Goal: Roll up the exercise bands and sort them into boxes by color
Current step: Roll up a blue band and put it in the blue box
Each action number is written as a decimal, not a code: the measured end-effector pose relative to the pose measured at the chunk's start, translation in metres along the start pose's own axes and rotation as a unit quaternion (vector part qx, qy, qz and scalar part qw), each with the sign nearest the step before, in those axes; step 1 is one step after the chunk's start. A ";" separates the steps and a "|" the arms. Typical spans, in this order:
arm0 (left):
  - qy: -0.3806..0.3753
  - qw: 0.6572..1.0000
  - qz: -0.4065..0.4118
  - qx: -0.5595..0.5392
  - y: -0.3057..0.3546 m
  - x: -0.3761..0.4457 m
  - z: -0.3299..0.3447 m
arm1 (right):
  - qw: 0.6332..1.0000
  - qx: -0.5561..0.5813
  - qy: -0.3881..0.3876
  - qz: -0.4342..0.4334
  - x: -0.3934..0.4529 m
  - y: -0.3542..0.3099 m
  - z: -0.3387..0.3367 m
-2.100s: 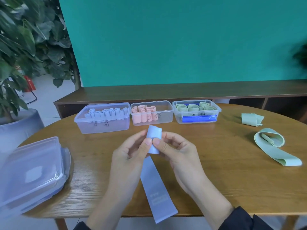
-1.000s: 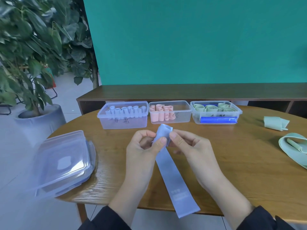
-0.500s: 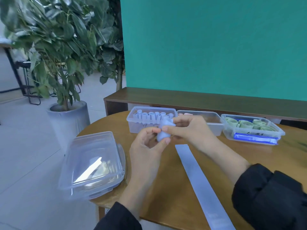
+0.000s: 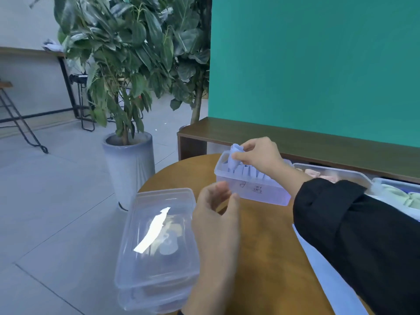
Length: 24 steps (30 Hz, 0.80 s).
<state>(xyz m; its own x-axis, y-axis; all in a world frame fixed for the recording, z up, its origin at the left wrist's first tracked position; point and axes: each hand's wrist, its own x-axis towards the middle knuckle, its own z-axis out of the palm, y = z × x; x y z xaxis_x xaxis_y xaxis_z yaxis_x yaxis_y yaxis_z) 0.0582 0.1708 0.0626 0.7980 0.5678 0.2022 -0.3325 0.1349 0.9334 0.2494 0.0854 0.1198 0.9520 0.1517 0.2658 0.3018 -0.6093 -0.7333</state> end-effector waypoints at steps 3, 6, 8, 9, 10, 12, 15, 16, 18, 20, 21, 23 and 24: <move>0.011 1.000 -0.006 -0.007 0.004 0.008 -0.003 | 0.999 -0.037 -0.022 0.021 0.026 0.011 0.019; 0.017 1.000 -0.005 -0.012 0.007 0.012 -0.003 | 0.996 -0.065 -0.050 0.033 0.045 0.018 0.033; 0.017 1.000 -0.003 -0.011 0.008 0.013 -0.001 | 0.994 -0.082 -0.066 0.040 0.052 0.022 0.040; 0.014 1.000 -0.002 -0.009 0.008 0.013 0.000 | 0.992 -0.092 -0.073 0.039 0.054 0.024 0.043; 0.010 1.000 -0.002 -0.008 0.008 0.013 0.002 | 0.990 -0.105 -0.081 0.038 0.055 0.025 0.046; 0.005 1.000 -0.007 -0.006 0.007 0.011 0.005 | 0.985 -0.140 -0.094 0.032 0.058 0.028 0.051; 0.003 1.000 -0.015 -0.002 0.006 0.009 0.008 | 0.975 -0.204 -0.089 0.013 0.057 0.026 0.056; 0.004 1.000 -0.016 0.000 0.006 0.009 0.008 | 0.971 -0.225 -0.084 0.000 0.057 0.025 0.055; 0.011 1.000 -0.016 0.000 0.006 0.008 0.009 | 0.968 -0.237 -0.078 -0.014 0.057 0.024 0.053; 0.015 1.000 -0.015 0.001 0.007 0.008 0.008 | 0.972 -0.223 -0.078 -0.012 0.059 0.025 0.052; 0.015 1.000 -0.014 0.001 0.007 0.008 0.008 | 0.973 -0.216 -0.076 -0.011 0.060 0.027 0.051; 0.012 1.000 -0.011 0.004 0.008 0.008 0.007 | 0.977 -0.199 -0.074 -0.010 0.060 0.028 0.050; 0.011 1.000 -0.011 0.008 0.008 0.008 0.006 | 0.979 -0.190 -0.076 -0.010 0.060 0.027 0.049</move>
<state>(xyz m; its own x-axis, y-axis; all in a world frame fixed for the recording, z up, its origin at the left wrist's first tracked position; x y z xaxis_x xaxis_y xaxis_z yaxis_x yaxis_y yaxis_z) 0.0647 0.1716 0.0733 0.7936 0.5826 0.1755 -0.3068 0.1339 0.9423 0.3169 0.1163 0.0849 0.9515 0.2622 0.1608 0.3068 -0.8459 -0.4362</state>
